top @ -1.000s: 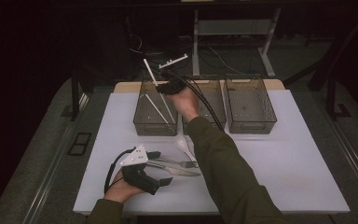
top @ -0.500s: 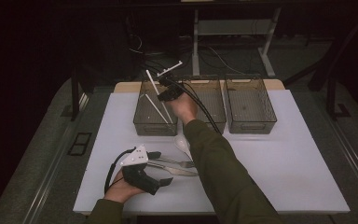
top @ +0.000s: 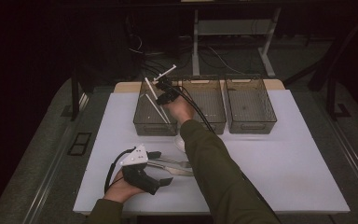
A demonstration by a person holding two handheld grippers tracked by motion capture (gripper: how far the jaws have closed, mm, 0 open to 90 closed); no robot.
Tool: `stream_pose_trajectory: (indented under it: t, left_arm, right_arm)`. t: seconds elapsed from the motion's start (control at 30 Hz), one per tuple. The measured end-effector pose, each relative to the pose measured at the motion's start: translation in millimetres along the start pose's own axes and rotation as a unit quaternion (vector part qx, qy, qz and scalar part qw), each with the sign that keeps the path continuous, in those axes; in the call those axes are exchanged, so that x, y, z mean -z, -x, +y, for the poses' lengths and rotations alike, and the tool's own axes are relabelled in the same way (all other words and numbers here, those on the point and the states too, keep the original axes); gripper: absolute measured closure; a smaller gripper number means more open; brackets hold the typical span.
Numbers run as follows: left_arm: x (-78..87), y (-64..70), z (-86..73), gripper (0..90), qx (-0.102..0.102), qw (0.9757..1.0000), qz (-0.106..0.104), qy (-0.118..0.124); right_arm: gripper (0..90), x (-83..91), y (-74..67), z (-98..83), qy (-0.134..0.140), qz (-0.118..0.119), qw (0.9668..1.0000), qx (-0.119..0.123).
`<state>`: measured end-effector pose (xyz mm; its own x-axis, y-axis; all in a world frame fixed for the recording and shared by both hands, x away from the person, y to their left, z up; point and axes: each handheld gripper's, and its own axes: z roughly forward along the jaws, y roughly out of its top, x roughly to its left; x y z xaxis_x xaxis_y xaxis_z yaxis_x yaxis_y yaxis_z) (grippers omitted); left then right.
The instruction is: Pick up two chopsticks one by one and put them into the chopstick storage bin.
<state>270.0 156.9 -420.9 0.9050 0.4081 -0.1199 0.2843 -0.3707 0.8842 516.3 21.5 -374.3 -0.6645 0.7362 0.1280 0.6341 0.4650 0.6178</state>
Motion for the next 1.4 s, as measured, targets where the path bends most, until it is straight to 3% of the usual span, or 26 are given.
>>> stream_pose_trajectory:
  t: [0.23, 0.6, 0.93, 1.4]
  left_arm:
    - [0.0, -0.1, 0.1, 0.0, -0.001, 1.0, 0.001, -0.001]
    - [-0.7, -0.2, -0.2, 0.0, -0.004, 1.0, 0.006, -0.005]
    - [-0.5, 0.9, -0.7, 0.0, 0.0, 1.0, 0.008, -0.004]
    - [-0.4, 2.0, -2.2, 0.0, -0.001, 0.9998, 0.014, -0.016]
  right_arm:
    - [62.0, 6.3, 0.0, -1.8, 0.001, 0.008, 0.9999, 0.013]
    - [45.0, 52.7, 2.5, -16.2, 0.043, 0.049, 0.9974, 0.03]
    - [38.0, 105.7, 24.3, -57.0, 0.084, 0.076, 0.9924, 0.048]
    - [34.2, 157.3, 46.5, -130.1, 0.108, 0.104, 0.9869, 0.059]
